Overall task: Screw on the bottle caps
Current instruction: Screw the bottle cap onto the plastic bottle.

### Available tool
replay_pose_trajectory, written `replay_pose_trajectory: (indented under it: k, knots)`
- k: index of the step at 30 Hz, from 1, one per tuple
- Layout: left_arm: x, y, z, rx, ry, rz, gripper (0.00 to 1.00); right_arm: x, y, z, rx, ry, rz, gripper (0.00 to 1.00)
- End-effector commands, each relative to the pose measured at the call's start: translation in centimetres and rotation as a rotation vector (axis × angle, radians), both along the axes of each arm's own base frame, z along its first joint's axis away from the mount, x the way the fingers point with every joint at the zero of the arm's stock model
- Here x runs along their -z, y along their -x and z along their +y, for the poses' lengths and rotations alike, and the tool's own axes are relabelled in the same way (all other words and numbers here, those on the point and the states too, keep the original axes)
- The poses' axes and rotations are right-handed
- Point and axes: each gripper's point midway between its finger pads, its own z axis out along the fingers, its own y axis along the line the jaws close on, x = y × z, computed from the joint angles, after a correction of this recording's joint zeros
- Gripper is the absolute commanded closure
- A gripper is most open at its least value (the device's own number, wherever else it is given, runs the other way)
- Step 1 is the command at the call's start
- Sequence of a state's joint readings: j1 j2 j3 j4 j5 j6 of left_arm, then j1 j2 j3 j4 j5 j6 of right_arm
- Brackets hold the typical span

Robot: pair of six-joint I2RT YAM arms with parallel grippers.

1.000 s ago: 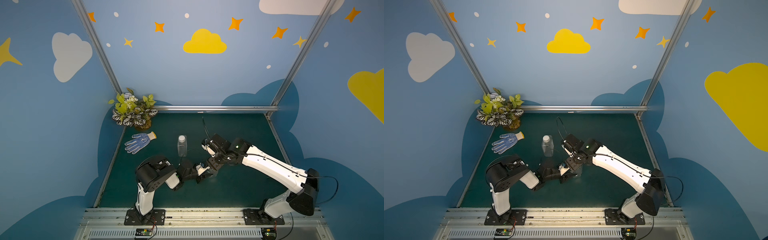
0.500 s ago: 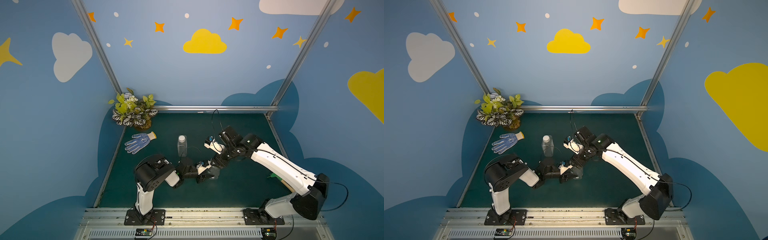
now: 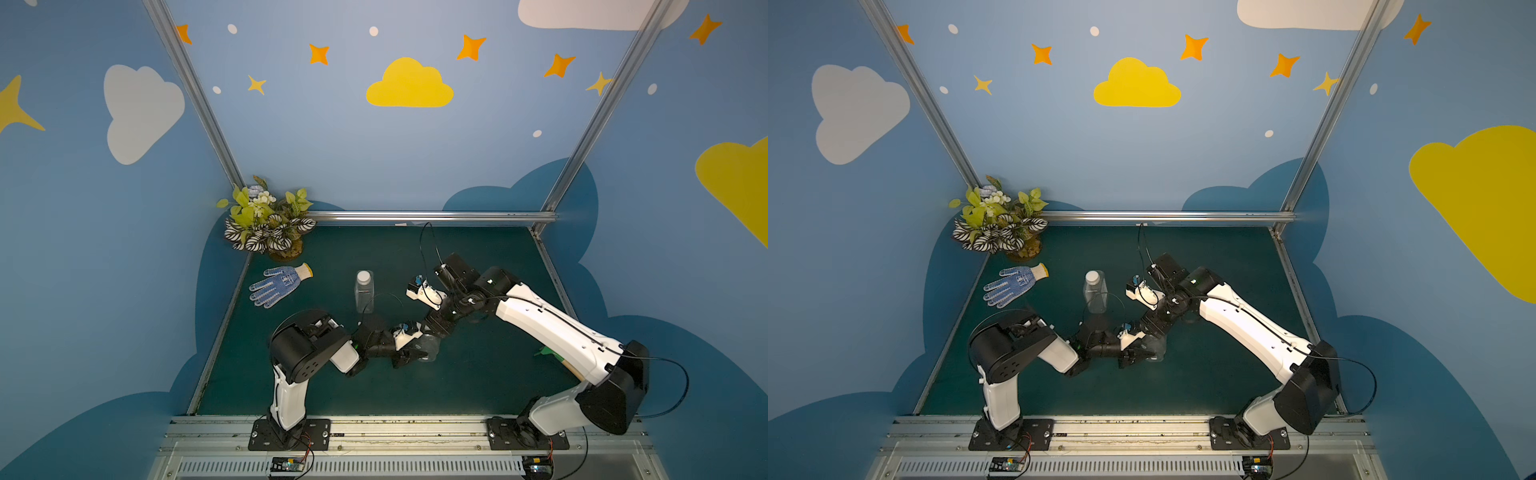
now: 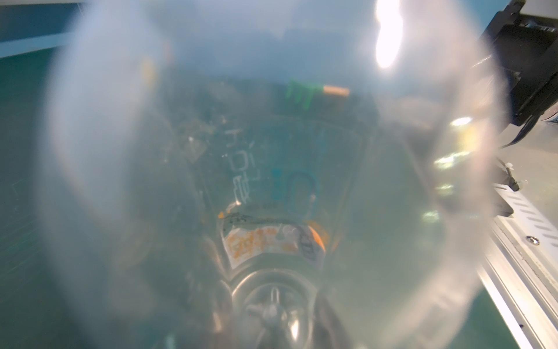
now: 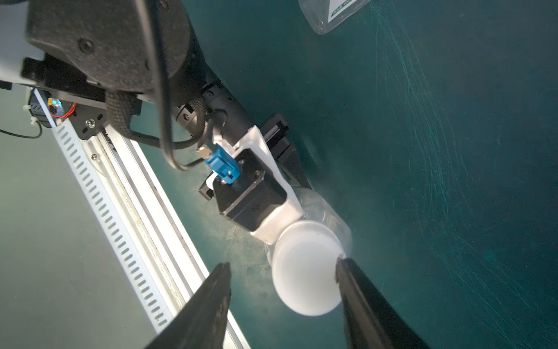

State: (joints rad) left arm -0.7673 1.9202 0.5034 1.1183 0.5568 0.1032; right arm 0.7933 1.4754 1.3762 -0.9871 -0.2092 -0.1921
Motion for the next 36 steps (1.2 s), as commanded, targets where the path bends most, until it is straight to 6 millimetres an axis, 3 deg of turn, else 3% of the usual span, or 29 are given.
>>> replay_pose_trajectory:
  k: [1,13,19,27,36]
  knots:
    - [-1.9,-0.4,-0.5,0.014,0.047,-0.033,0.59,1.0,-0.2,-0.5,0.004,0.041,0.003,0.41]
    - [-1.9,-0.4,-0.4,0.011,0.046,-0.035,0.6,2.2,-0.5,-1.2,0.017,0.087,0.009,0.43]
    - [-1.9,-0.4,-0.4,0.011,0.046,-0.035,0.6,2.3,-0.5,-0.9,0.018,0.077,0.017,0.52]
    - [-2.0,-0.3,-0.4,0.014,0.048,-0.035,0.6,2.1,-1.0,-0.8,0.022,0.079,0.002,0.42]
    - [-1.9,-0.3,-0.5,0.018,0.048,-0.031,0.6,1.6,-1.9,-0.9,0.049,0.077,-0.047,0.39]
